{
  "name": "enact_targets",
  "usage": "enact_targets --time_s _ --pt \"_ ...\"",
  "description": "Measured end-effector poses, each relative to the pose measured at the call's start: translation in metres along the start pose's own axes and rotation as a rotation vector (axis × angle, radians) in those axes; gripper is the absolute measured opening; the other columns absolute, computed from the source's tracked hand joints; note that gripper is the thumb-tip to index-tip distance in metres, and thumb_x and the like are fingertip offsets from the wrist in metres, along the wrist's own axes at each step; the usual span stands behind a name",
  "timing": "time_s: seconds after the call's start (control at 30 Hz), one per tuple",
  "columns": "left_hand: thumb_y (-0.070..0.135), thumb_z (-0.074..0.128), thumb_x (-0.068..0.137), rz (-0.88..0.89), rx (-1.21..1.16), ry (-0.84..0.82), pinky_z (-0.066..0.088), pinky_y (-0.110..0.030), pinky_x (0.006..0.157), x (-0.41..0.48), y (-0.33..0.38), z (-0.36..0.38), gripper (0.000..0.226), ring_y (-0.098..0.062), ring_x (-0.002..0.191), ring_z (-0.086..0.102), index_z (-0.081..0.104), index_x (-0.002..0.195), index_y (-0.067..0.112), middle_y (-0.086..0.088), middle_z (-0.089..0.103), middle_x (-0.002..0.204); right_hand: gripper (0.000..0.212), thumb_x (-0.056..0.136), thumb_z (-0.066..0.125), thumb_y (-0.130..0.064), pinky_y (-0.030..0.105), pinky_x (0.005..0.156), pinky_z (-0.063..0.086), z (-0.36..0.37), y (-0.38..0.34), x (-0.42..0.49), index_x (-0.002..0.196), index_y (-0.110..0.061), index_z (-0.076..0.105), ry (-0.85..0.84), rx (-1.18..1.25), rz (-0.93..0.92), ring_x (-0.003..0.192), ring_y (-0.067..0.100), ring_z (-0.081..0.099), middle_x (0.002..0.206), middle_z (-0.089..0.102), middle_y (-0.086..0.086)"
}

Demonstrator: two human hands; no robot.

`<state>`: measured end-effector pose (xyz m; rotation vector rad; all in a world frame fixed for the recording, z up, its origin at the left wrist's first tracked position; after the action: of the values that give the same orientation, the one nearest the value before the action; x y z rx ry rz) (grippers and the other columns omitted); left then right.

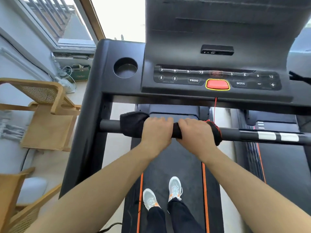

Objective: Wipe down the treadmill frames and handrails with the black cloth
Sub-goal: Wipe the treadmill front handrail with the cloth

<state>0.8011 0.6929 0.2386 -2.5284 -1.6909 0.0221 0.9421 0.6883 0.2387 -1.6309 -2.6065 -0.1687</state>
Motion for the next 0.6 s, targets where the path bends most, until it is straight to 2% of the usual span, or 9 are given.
enact_targets --time_s 0.1,0.17,0.27,0.33,0.37,0.43,0.5,0.53,0.6 --pt "0.032 0.067 0.071 0.006 -0.166 -0.419 0.036 -0.029 0.053 0.024 -0.002 -0.008 0.019 -0.021 0.056 0.050 0.051 0.075 0.023 0.005 0.053 0.066 0.028 0.067 0.068 -0.045 0.032 0.056 0.047 -0.008 0.017 0.025 0.078 -0.023 0.055 -0.515 0.156 0.079 0.066 0.023 0.062 0.073 0.064 -0.005" --pt "0.042 0.074 0.067 0.033 -0.378 -0.769 0.051 -0.033 0.059 0.048 -0.005 -0.013 0.027 -0.018 0.065 0.060 0.058 0.079 0.023 0.003 0.063 0.076 0.033 0.062 0.073 -0.049 0.037 0.063 0.058 -0.011 0.033 0.041 0.083 -0.024 0.067 -0.891 0.375 0.098 0.069 0.019 0.068 0.076 0.071 -0.003" --pt "0.042 0.081 0.067 0.102 -0.504 -1.007 0.057 -0.034 0.071 0.067 0.002 -0.018 0.034 -0.017 0.074 0.065 0.063 0.086 0.021 0.000 0.067 0.085 0.039 0.058 0.081 -0.044 0.040 0.077 0.062 -0.014 0.045 0.050 0.088 -0.019 0.075 -1.102 0.553 0.170 0.072 0.017 0.073 0.080 0.076 -0.001" --pt "0.043 0.077 0.070 0.120 -0.447 -0.886 0.052 -0.033 0.062 0.061 0.009 -0.016 0.030 -0.016 0.070 0.062 0.061 0.084 0.023 0.003 0.065 0.081 0.037 0.058 0.079 -0.044 0.040 0.072 0.061 -0.013 0.043 0.044 0.085 -0.021 0.071 -1.028 0.468 0.142 0.072 0.018 0.071 0.078 0.074 -0.002" --pt "0.044 0.073 0.072 0.111 -0.391 -0.712 0.047 -0.032 0.058 0.052 0.010 -0.013 0.027 -0.017 0.068 0.061 0.060 0.083 0.024 0.005 0.064 0.079 0.033 0.061 0.076 -0.045 0.038 0.065 0.057 -0.014 0.038 0.038 0.084 -0.022 0.066 -0.923 0.374 0.127 0.072 0.018 0.069 0.077 0.071 -0.004" --pt "0.038 0.066 0.075 0.113 -0.230 -0.267 0.039 -0.031 0.054 0.027 0.007 -0.004 0.018 -0.024 0.064 0.062 0.057 0.083 0.024 0.003 0.063 0.074 0.027 0.068 0.071 -0.041 0.032 0.057 0.045 -0.011 0.026 0.018 0.081 -0.024 0.054 -0.529 0.148 0.113 0.072 0.022 0.064 0.076 0.066 -0.006" --pt "0.028 0.068 0.071 0.125 -0.124 0.031 0.037 -0.030 0.048 0.003 -0.005 0.007 0.019 -0.027 0.053 0.058 0.053 0.076 0.020 -0.001 0.060 0.063 0.029 0.064 0.075 -0.028 0.033 0.053 0.040 -0.007 0.005 0.000 0.077 -0.020 0.051 -0.143 0.013 0.077 0.063 0.028 0.060 0.070 0.062 0.000" --pt "0.027 0.070 0.069 0.115 -0.092 0.084 0.037 -0.029 0.046 -0.003 -0.014 0.007 0.021 -0.027 0.049 0.055 0.051 0.073 0.019 -0.001 0.058 0.060 0.028 0.063 0.076 -0.025 0.033 0.053 0.038 -0.005 -0.004 -0.001 0.076 -0.018 0.052 -0.052 -0.010 0.081 0.060 0.030 0.059 0.068 0.061 0.002" --pt "0.032 0.066 0.072 0.089 -0.086 -0.151 0.038 -0.029 0.049 0.002 -0.029 0.003 0.021 -0.024 0.053 0.054 0.049 0.073 0.020 0.003 0.056 0.062 0.021 0.070 0.070 -0.030 0.033 0.056 0.038 -0.005 -0.017 0.017 0.081 -0.019 0.055 -0.214 0.035 0.114 0.068 0.028 0.063 0.074 0.063 0.000"
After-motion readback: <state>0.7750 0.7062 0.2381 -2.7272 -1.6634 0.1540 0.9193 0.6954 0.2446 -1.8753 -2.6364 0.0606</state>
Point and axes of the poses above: each hand's wrist, its own x-axis towards the middle knuckle, its own z-axis out of the palm, y = z × x, the point moved 2 cm from there along x, towards the middle knuckle
